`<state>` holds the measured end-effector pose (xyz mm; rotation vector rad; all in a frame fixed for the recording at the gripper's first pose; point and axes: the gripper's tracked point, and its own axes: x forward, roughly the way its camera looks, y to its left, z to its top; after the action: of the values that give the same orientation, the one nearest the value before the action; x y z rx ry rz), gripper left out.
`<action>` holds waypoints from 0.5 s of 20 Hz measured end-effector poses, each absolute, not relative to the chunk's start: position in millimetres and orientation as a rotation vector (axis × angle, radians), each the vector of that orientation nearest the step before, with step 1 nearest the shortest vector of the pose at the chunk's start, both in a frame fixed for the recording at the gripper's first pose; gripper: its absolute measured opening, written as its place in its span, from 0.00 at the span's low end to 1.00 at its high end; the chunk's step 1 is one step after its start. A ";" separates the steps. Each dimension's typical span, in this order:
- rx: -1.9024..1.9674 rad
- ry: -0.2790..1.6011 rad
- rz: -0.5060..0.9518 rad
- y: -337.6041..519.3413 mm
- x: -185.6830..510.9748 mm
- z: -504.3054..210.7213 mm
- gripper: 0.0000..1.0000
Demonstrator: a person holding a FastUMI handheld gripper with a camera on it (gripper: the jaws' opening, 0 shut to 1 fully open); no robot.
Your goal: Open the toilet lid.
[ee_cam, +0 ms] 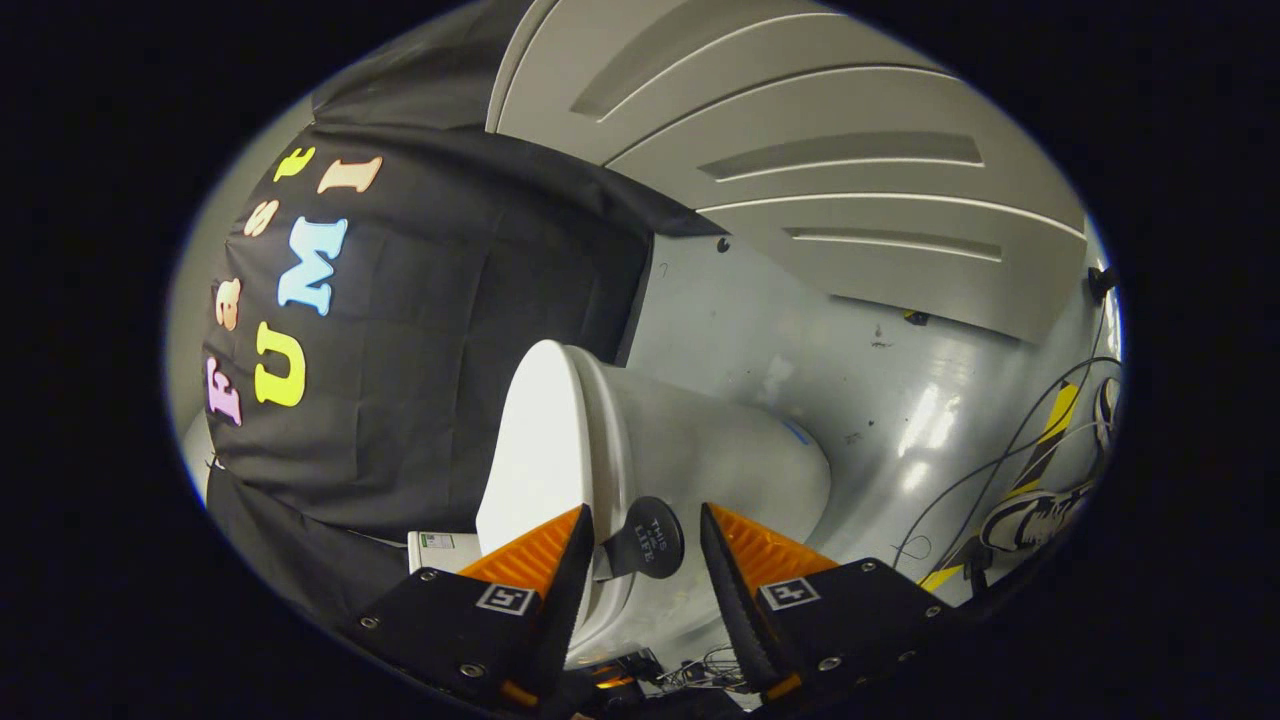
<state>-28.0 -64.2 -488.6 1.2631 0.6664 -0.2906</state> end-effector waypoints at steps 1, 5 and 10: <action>1.269 0.662 -0.282 -62.7 -26.3 -489.9 0.64; 1.254 0.667 -0.256 -56.5 -20.4 -493.7 0.47; 1.315 0.651 -0.261 -56.1 -20.7 -493.2 0.29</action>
<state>-20.7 -56.1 -493.2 1.3154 0.6507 -0.2606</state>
